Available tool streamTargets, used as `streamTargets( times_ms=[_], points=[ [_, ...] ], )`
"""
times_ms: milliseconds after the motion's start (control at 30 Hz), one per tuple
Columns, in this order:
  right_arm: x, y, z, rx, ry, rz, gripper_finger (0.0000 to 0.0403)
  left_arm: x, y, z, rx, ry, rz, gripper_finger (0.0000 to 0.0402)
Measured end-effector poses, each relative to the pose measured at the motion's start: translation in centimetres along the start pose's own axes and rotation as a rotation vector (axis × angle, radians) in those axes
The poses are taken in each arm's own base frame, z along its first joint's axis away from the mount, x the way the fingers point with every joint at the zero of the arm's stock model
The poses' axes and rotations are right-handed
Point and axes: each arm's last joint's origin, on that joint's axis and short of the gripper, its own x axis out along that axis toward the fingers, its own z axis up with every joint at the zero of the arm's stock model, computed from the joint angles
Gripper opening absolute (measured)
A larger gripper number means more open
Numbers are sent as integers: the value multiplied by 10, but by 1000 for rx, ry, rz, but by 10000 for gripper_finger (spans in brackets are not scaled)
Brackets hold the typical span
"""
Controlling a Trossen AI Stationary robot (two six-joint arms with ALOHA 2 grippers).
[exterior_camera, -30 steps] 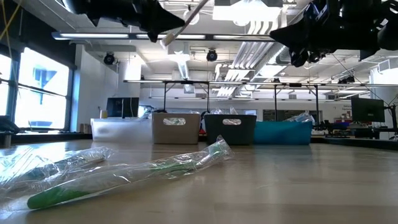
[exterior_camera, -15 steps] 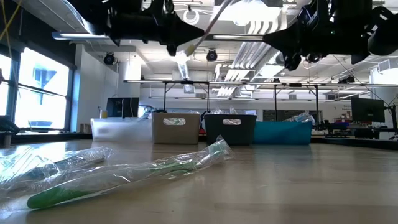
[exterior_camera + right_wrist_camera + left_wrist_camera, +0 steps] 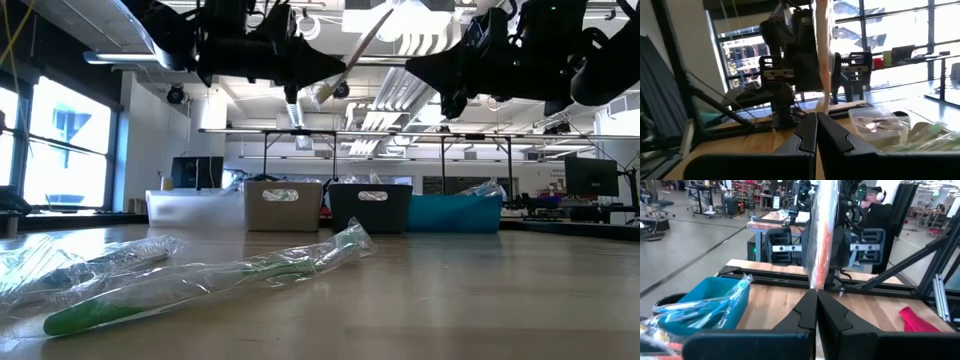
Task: Pick & Place Toothbrushes
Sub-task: Put the orange toothbrush into the dark green bin
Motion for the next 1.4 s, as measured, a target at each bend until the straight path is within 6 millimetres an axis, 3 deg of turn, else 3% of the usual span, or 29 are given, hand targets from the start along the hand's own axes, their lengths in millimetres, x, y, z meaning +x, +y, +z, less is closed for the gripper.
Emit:
streamTargets(
  times_ms=[433,733,933,1400],
  points=[
    [3,-4,-7,2,-4,-133,5,5,2,2,0,-1,13,0],
    [6,2,-7,-20,-10,-149,99,5,2,2,0,-1,13,0],
    [17,9,3,-50,-50,-115,146,5,2,2,0,-1,13,0],
    [40,7,21,-77,-67,-124,166,5,2,2,-1,2,12,0]
  ],
)
